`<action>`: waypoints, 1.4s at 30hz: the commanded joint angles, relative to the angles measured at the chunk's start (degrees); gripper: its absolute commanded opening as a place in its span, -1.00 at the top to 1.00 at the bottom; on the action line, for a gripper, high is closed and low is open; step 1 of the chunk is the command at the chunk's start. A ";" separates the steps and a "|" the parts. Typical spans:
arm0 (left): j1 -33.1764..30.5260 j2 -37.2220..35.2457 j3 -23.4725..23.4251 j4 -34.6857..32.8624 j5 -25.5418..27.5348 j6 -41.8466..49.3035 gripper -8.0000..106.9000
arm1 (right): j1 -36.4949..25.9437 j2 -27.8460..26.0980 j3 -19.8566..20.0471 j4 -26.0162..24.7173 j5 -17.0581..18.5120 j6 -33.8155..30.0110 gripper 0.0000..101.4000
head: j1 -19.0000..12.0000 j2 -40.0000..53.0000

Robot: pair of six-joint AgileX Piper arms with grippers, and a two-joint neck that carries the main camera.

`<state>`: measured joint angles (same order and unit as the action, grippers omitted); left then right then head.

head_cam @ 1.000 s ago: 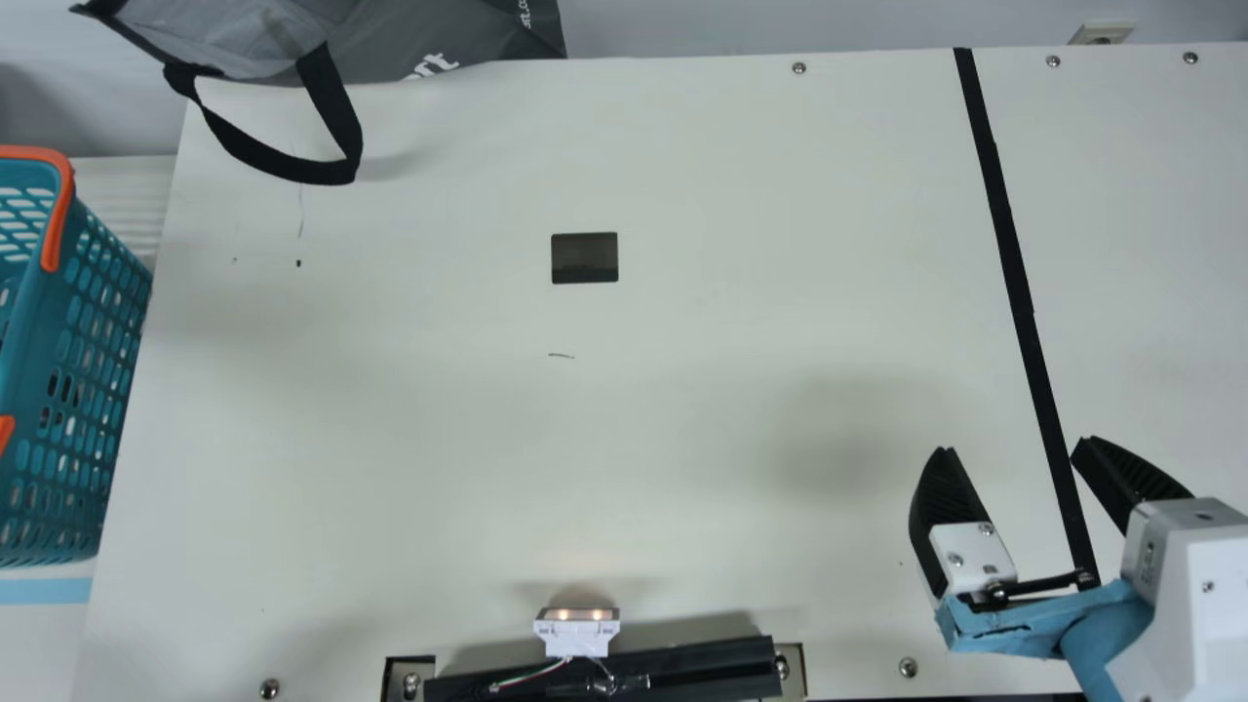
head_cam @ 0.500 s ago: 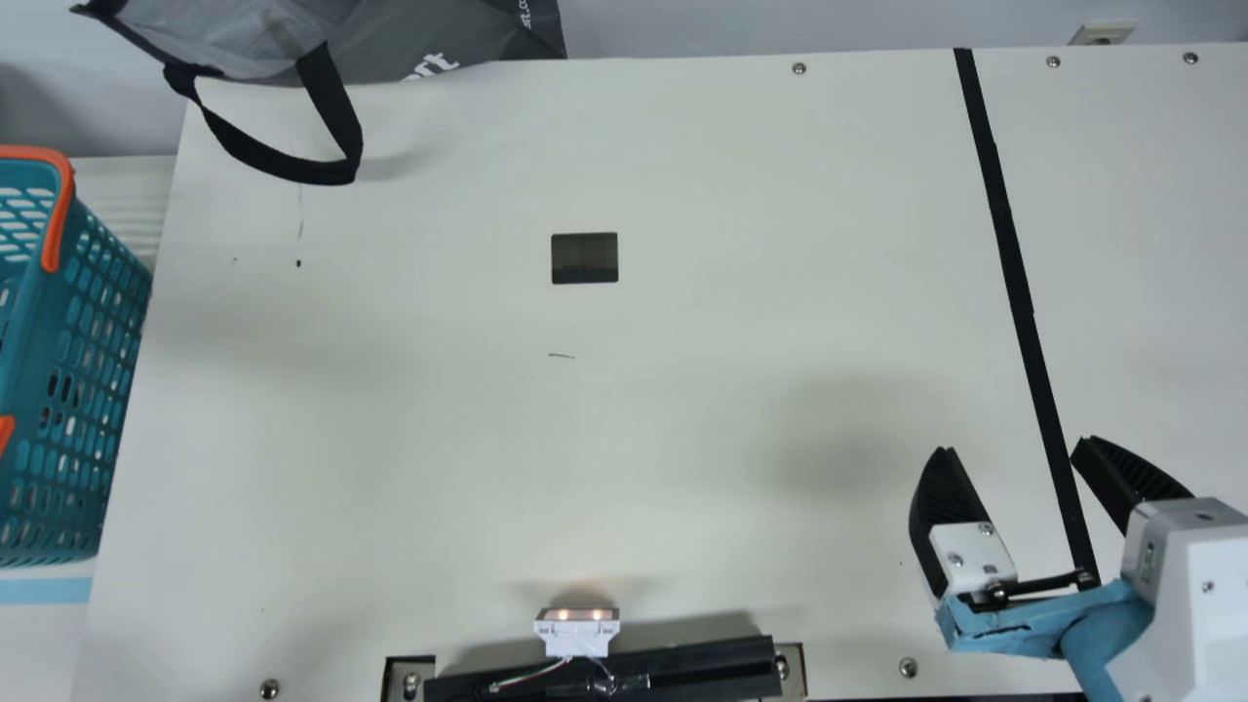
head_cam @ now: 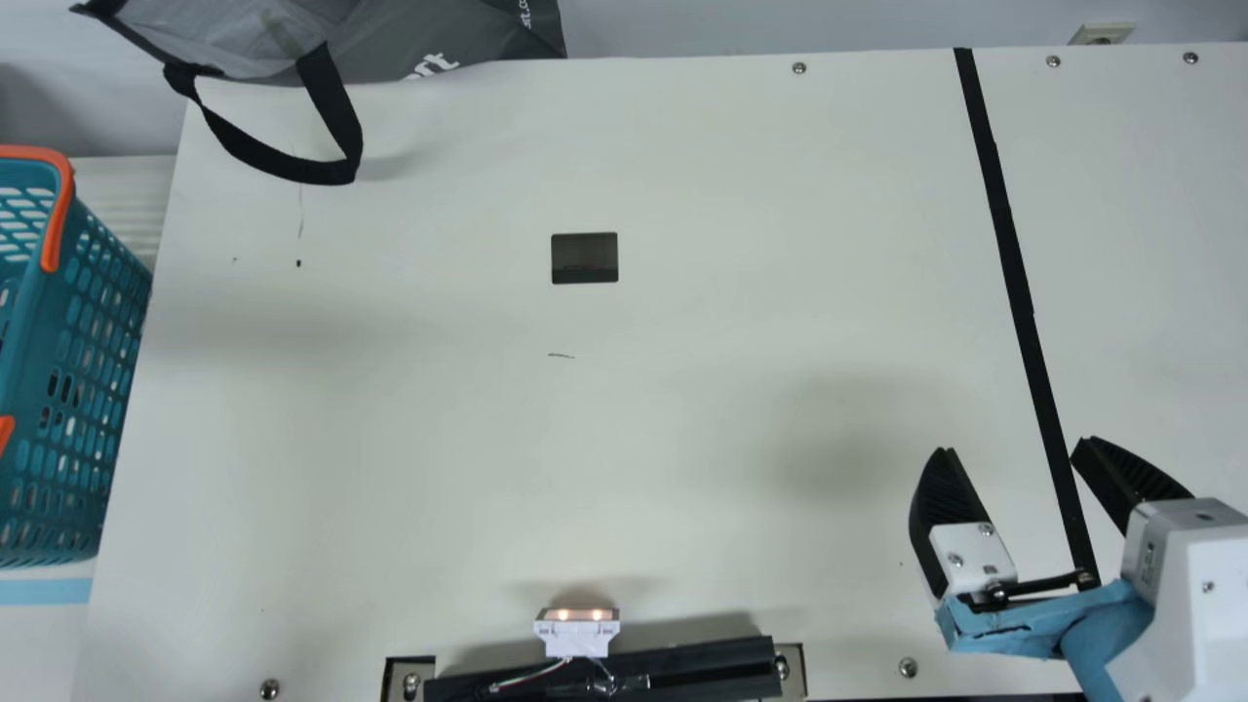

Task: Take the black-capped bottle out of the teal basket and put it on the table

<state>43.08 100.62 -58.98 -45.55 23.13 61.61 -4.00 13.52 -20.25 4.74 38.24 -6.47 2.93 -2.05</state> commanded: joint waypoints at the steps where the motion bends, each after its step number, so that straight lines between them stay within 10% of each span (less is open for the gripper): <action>1: -0.08 0.86 -0.45 0.32 -0.14 0.21 -1.00 | 0.00 0.00 0.00 0.00 0.00 0.00 -0.79 | -0.21 0.47; 30: 0.51 7.20 -2.92 0.64 -1.16 2.11 -1.00 | 0.00 0.00 0.00 -0.05 0.00 0.00 -0.79 | -0.21 0.47; 35: 0.67 7.34 -2.86 0.37 -1.09 2.55 0.08 | 0.00 0.00 0.00 -0.05 0.00 0.00 -0.79 | -0.21 0.47; 42: 0.73 7.34 -2.49 -0.45 -0.91 3.49 0.31 | 0.00 0.00 0.00 -0.05 0.00 0.00 -0.79 | -0.21 0.47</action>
<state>43.74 107.92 -61.51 -45.90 22.07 64.99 -4.00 13.52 -20.25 4.69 38.25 -6.47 2.93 -2.05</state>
